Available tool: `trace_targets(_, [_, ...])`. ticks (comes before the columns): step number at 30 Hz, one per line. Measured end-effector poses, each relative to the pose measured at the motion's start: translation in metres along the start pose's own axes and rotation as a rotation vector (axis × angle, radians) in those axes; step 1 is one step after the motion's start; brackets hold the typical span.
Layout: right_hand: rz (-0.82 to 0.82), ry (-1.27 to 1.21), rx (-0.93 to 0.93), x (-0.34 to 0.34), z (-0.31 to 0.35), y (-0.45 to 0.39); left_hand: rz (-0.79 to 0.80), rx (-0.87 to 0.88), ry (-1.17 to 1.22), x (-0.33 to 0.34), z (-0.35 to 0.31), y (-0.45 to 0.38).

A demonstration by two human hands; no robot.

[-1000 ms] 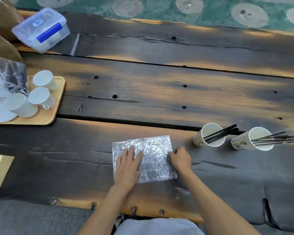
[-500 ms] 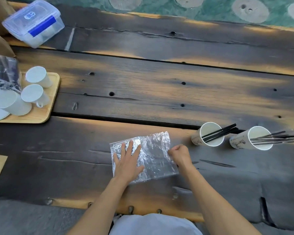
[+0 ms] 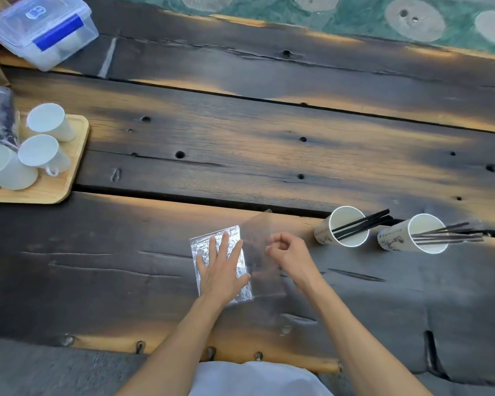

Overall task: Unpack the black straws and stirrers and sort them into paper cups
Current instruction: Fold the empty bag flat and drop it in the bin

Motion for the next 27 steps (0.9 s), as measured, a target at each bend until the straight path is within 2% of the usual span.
trace_targets(5, [0.127,0.169,-0.102,0.041,0.006,0.008,-0.040,0.031,0.062,-0.001,0.001,0.000])
trace_targets(7, [0.131,0.259,-0.137,0.057,0.004,0.008,-0.121,0.071,0.217,-0.008,0.010,0.002])
trace_targets(9, [0.150,0.376,-0.168,0.072,-0.001,0.006,-0.228,0.067,0.478,-0.022,0.027,0.008])
trace_targets(12, [0.217,0.526,-0.180,0.093,-0.011,0.006,-0.354,-0.095,0.830,-0.039,0.066,0.021])
trace_targets(14, [0.260,0.603,-0.174,0.106,-0.015,0.006,-0.355,-0.237,1.034,-0.042,0.090,0.029])
trace_targets(19, [0.309,0.723,-0.183,0.119,-0.025,0.005,-0.295,-0.439,1.222,-0.033,0.120,0.041])
trace_targets(22, [0.331,0.762,-0.170,0.119,-0.031,0.005,-0.278,-0.472,1.176,-0.028,0.122,0.042])
trace_targets(24, [0.337,0.757,-0.149,0.118,-0.034,0.004,-0.364,-0.432,0.907,-0.036,0.122,0.043])
trace_targets(27, [0.346,0.723,-0.109,0.116,-0.036,0.002,-0.475,-0.169,0.569,-0.056,0.096,0.036])
Point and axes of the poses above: each hand's wrist, its own y-axis away from the middle knuckle, its own x-axis out of the palm, z = x × y, the point moved 6 cm from there along -y, towards the middle knuckle, and after that the axes turned 1 degree about z, right-handed, at the moved point
